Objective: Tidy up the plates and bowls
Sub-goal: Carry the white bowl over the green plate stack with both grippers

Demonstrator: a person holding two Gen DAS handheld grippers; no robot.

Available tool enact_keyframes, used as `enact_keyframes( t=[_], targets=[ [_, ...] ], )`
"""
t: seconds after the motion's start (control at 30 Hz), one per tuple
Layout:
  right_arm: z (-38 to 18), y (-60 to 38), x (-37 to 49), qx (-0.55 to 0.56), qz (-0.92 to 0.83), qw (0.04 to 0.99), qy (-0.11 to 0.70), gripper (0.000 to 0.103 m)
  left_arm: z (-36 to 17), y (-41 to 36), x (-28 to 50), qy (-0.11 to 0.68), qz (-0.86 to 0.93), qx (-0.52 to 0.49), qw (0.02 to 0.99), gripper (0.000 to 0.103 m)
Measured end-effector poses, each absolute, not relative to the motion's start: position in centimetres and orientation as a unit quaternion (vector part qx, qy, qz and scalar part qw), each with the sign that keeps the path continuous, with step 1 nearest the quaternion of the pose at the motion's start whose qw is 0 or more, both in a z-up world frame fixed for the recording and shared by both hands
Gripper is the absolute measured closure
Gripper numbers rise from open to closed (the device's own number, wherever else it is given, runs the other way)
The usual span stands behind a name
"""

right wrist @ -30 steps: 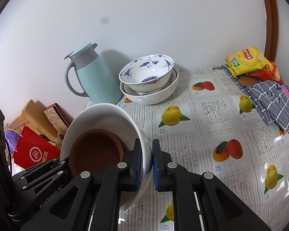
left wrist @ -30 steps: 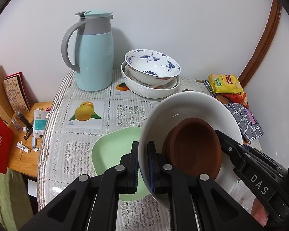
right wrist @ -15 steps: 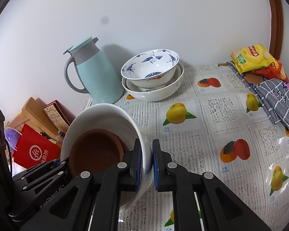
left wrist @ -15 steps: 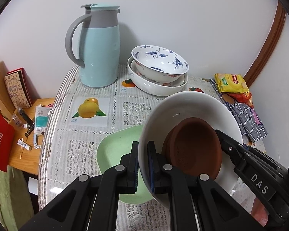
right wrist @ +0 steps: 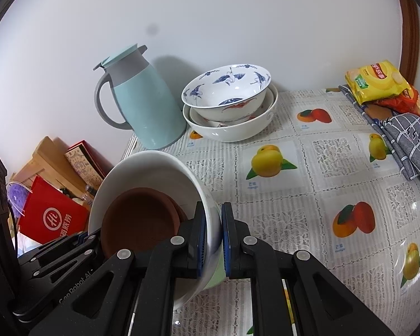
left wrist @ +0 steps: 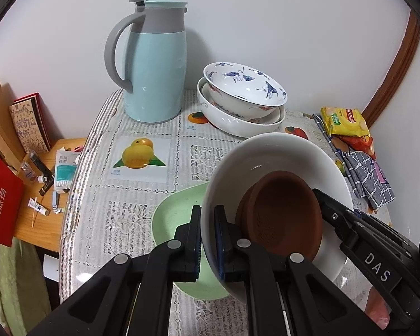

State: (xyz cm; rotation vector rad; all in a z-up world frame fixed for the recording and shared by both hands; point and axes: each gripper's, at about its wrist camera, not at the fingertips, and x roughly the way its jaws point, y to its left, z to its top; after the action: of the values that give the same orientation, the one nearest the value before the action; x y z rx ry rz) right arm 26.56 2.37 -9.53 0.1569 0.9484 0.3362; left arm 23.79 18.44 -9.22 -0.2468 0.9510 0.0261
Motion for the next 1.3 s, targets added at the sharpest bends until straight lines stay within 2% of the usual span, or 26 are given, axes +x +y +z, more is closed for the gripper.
enact_keyframes(
  t=[1.3],
  targets=[
    [-15.1,4.8,28.0,0.069,0.180,0.842,0.504,0.092,-14.0,20.9,24.7,0.503,0.041,-0.134,0.853,0.094]
  ],
)
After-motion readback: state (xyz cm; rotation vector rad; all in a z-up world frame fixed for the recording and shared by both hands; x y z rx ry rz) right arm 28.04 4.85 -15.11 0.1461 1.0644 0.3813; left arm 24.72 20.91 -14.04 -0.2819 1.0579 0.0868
